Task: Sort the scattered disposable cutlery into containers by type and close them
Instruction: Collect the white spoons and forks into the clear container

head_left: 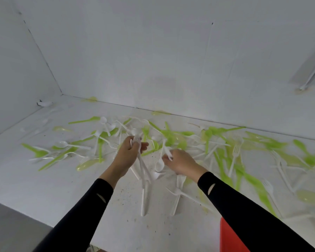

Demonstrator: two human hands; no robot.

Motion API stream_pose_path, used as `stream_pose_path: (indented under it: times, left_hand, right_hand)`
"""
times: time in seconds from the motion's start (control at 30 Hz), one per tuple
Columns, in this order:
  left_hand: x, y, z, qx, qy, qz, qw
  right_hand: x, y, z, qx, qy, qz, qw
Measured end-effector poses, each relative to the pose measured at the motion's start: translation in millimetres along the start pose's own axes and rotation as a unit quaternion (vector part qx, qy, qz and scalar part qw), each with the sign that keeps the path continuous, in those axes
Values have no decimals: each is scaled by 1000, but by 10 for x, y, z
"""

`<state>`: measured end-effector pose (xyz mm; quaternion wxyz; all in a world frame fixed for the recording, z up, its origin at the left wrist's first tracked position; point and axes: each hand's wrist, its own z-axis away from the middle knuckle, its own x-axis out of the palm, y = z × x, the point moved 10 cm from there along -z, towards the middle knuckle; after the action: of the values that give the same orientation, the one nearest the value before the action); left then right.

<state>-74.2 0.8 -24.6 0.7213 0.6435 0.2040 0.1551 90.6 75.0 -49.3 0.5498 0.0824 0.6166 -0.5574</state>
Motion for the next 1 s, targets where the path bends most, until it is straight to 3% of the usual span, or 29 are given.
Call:
stream_pose_path:
  times: [0.1, 0.27, 0.33, 0.43, 0.53, 0.63, 0.7, 0.87, 0.93, 1.0]
  left_hand:
    - [-8, 44, -69, 13, -14, 10, 1000]
    - [159, 111, -229, 96, -55, -189, 976]
    - [398, 125, -267, 169, -126, -323, 922]
    - [733, -82, -317, 196, -228, -480, 824]
    - [946, -225, -299, 204, -273, -552, 761]
    - [1156, -414, -199, 231, -332, -623, 670]
    - [1206, -516, -179, 234, -353, -643, 638]
    - [1311, -550, -319, 248, -366, -646, 622]
    - [1374, -474, -367, 248, -365, -611, 657]
    - [1441, -332, -412, 240, -355, -540, 724]
  right_hand:
    - [290, 78, 6, -44, -47, 172, 983]
    - [494, 75, 57, -100, -61, 267, 956]
    - [392, 55, 105, -106, -49, 234, 965]
    - [86, 80, 196, -100, -14, 187, 977]
    - [-237, 310, 271, -46, -2, 196, 980]
    - [-552, 771, 369, 54, 19, 192, 980]
    - [-638, 1088, 444, 104, 9, 193, 976]
    - [-479, 1630, 602, 164, -84, 150, 971]
    - [-490, 1672, 600, 159, -70, 162, 971]
    - [-526, 1666, 591, 147, -50, 178, 972]
